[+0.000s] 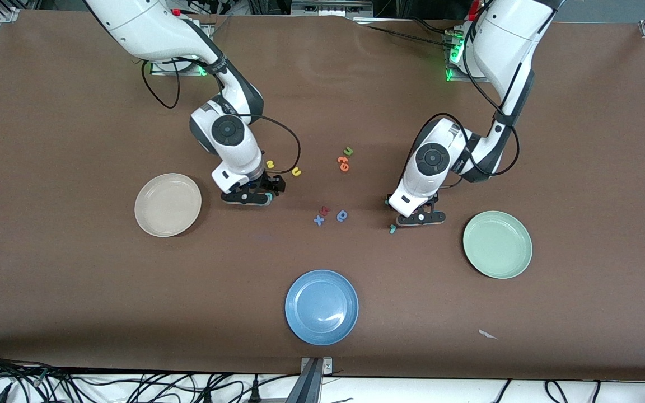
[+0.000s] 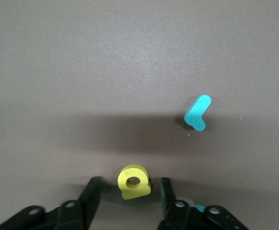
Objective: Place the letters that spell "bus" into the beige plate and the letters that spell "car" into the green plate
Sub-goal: 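Grasp the yellow letter with the left gripper while the right gripper descends, then lift the yellow letter with the left gripper while the right gripper grasps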
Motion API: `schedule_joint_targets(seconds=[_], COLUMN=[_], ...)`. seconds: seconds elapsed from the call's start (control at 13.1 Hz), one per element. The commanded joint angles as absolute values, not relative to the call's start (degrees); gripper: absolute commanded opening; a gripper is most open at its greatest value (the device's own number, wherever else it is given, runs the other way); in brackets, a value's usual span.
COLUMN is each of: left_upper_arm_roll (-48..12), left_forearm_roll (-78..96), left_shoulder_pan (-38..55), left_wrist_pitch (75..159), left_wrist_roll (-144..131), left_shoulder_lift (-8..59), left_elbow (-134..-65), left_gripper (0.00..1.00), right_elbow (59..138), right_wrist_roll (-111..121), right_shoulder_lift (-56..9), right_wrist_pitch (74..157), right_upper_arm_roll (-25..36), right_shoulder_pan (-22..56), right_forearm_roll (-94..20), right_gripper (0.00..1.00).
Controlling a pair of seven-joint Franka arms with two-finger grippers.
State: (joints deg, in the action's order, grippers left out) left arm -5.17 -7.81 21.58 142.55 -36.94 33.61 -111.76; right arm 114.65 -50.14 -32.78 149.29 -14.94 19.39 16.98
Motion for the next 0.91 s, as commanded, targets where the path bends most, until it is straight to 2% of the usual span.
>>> schedule_joint_targets(seconds=[0.0, 0.23, 0.46, 0.68, 0.84], left_upper_arm_roll=[-4.9, -5.0, -4.9, -4.9, -4.9], left_forearm_roll=[-9.9, -9.9, -9.9, -9.9, -9.9], left_shoulder_pan=[21.9, 21.8, 21.7, 21.6, 21.5], left_wrist_pitch=[140.9, 140.9, 140.9, 141.0, 141.1], left_wrist_roll=[-38.5, -38.4, -38.4, -38.5, -38.5], left_shoulder_lift=[33.6, 33.8, 33.8, 34.8, 35.2], left_elbow=[-110.6, -110.0, -109.9, -109.7, -109.6], left_gripper=[0.5, 0.45, 0.37, 0.32, 0.27], right_elbow=[113.2, 113.0, 112.9, 112.9, 112.9], right_wrist_roll=[-52.5, -52.4, -52.4, -52.4, -52.4], right_shoulder_lift=[-33.7, -33.7, -33.7, -34.0, -34.1], right_wrist_pitch=[149.8, 149.8, 149.8, 149.9, 149.9], right_upper_arm_roll=[-14.9, -14.8, -14.8, -14.8, -14.8], right_shoulder_pan=[20.4, 20.4, 20.4, 20.5, 20.5], right_forearm_roll=[19.4, 19.4, 19.9, 20.7, 21.2], right_gripper=[1.0, 0.99, 0.91, 0.75, 0.73])
